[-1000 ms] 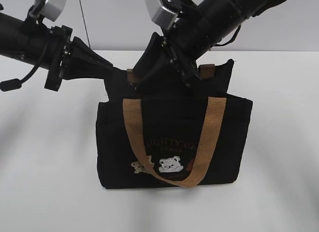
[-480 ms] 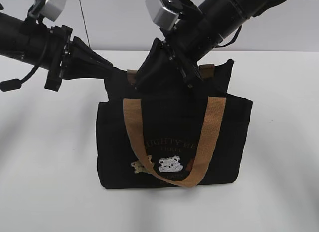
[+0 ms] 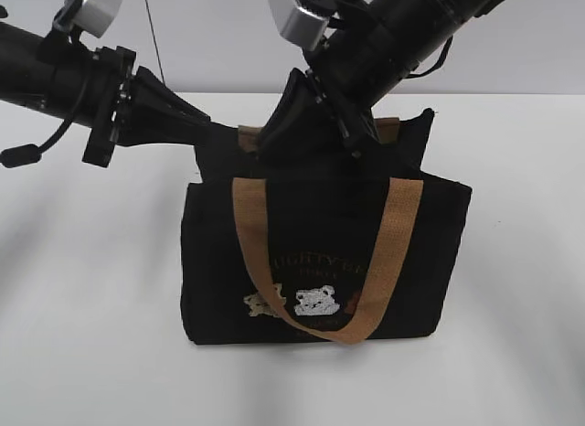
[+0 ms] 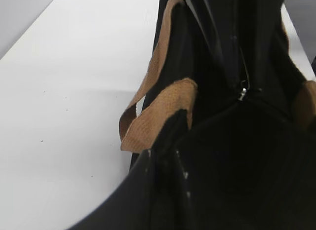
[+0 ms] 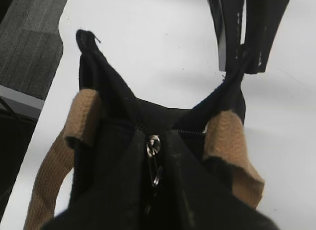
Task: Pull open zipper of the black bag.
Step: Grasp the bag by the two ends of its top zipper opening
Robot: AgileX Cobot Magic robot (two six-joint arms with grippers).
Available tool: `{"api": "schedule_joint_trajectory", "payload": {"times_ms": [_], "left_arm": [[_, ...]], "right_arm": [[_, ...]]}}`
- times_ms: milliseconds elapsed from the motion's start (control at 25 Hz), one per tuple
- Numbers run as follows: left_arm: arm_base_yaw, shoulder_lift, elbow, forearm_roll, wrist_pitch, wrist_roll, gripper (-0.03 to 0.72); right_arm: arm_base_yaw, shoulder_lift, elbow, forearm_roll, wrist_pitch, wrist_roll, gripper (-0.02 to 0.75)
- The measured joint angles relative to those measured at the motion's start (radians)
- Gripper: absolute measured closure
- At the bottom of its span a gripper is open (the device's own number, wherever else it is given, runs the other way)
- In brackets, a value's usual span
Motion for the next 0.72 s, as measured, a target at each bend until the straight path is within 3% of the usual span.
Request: {"api": "schedule_joint_trajectory", "payload": {"times_ms": [480, 720], "left_arm": [[0.000, -0.001, 0.000, 0.035, -0.008, 0.000, 0.636], [-0.002, -0.002, 0.000, 0.035, -0.009, 0.000, 0.636]], "right_arm": [[-0.005, -0.049, -0.002, -0.119, 0.018, 0.071, 0.690], [-0.089, -0.090, -0.002, -0.156, 0.044, 0.155, 0.690]]}}
